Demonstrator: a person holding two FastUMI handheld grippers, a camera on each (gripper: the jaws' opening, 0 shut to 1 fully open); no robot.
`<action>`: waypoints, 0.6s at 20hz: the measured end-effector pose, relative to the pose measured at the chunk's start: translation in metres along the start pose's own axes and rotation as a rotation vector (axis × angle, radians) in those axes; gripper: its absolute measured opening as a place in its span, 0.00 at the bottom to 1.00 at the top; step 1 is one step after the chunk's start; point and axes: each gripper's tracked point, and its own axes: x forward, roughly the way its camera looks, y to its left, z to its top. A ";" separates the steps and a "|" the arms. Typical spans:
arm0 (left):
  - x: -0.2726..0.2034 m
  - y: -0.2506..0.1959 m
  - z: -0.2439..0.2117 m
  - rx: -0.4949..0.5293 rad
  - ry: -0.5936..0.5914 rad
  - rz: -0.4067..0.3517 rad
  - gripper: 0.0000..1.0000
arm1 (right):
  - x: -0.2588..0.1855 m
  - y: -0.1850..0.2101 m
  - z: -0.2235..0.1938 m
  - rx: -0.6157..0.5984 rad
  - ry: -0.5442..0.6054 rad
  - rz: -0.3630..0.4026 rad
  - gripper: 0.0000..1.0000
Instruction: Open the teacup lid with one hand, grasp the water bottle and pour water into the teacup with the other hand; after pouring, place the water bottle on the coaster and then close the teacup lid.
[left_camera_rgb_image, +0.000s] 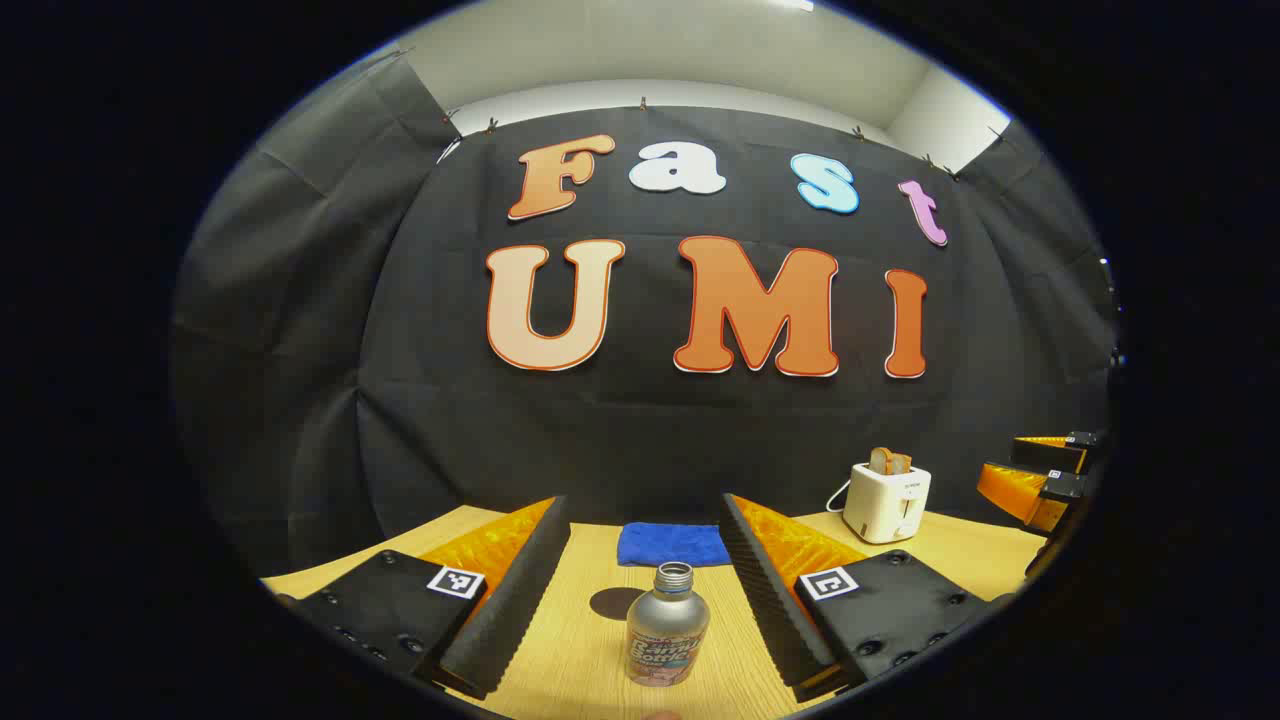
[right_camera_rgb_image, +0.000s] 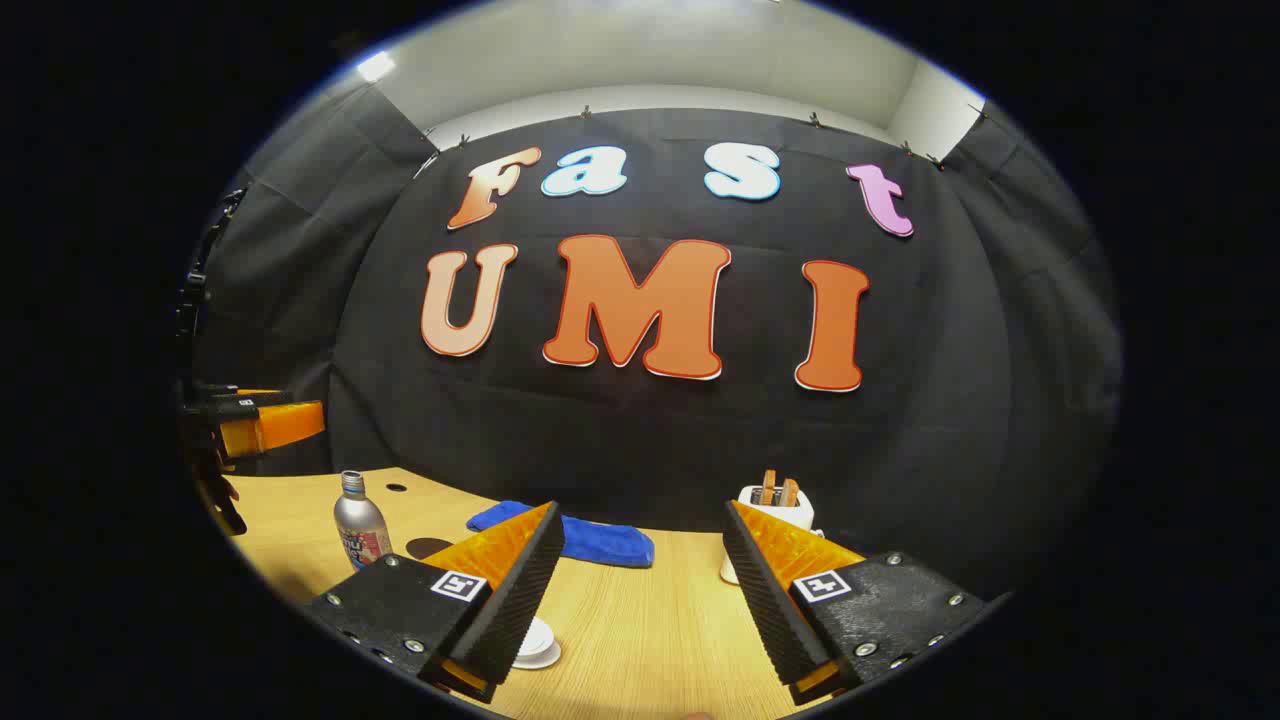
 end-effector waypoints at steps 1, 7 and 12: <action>0.000 -0.001 -0.002 0.004 0.005 -0.001 0.98 | 0.000 0.002 -0.001 0.003 0.004 0.010 0.96; 0.001 -0.003 -0.004 -0.002 0.016 0.002 0.97 | 0.003 0.006 -0.005 0.007 0.018 0.040 0.96; 0.000 -0.006 -0.008 -0.007 0.026 -0.011 1.00 | 0.005 0.010 -0.009 0.002 0.035 0.058 0.96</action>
